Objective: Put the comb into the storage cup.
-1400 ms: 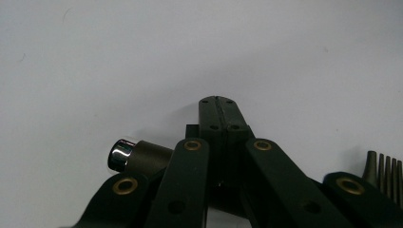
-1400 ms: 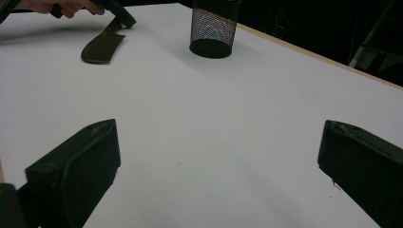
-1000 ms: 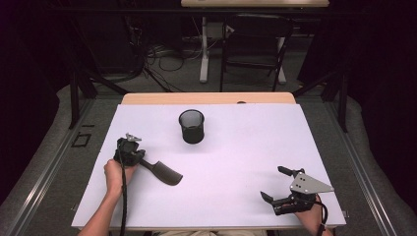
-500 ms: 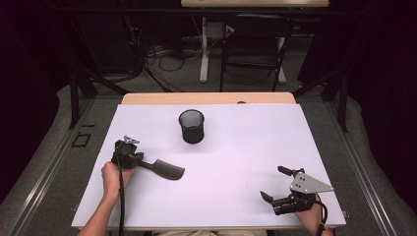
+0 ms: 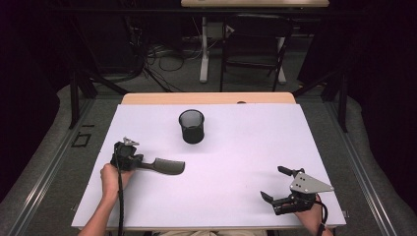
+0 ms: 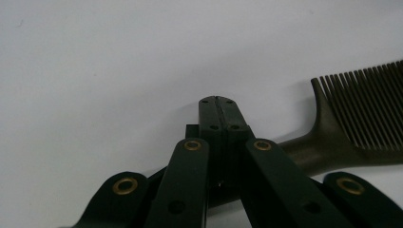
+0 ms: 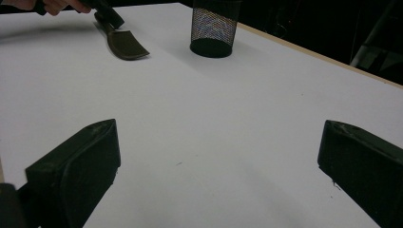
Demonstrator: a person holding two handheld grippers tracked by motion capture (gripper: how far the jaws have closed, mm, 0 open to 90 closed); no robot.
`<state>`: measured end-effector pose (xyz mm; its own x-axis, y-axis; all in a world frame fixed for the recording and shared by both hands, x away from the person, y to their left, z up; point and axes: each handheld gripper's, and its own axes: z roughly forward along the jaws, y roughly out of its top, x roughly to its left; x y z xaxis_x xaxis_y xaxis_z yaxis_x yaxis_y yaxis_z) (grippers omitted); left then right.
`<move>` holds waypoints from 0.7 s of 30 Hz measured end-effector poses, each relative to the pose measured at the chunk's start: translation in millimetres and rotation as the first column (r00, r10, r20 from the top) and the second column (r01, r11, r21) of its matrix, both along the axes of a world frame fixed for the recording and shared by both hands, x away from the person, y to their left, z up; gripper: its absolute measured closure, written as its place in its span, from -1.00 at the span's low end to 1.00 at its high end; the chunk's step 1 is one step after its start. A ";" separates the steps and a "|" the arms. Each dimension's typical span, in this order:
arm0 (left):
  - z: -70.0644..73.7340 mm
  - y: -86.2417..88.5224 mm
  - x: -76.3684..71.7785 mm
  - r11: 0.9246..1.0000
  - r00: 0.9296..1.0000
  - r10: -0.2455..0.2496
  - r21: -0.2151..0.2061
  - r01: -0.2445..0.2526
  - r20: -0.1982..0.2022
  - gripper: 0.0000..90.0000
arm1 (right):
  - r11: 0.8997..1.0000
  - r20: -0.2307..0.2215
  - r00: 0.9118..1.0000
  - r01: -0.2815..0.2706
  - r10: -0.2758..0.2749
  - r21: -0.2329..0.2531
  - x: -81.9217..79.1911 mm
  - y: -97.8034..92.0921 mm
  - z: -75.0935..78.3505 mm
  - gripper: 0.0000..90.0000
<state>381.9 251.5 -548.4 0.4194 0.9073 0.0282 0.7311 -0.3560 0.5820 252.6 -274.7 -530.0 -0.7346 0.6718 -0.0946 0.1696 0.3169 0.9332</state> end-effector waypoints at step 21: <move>0.7 4.9 -9.9 1.000 1.000 -0.002 -0.013 0.002 -0.012 1.00 | 1.000 -0.001 1.000 -0.003 0.003 -0.001 0.0 0.8 -0.1 -1.00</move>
<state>372.0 256.4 -547.7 0.4216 0.9067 0.0114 0.7374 -0.3501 0.5777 252.7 -273.9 -530.0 -0.7364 0.6698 -0.0947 0.1694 0.3181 0.9328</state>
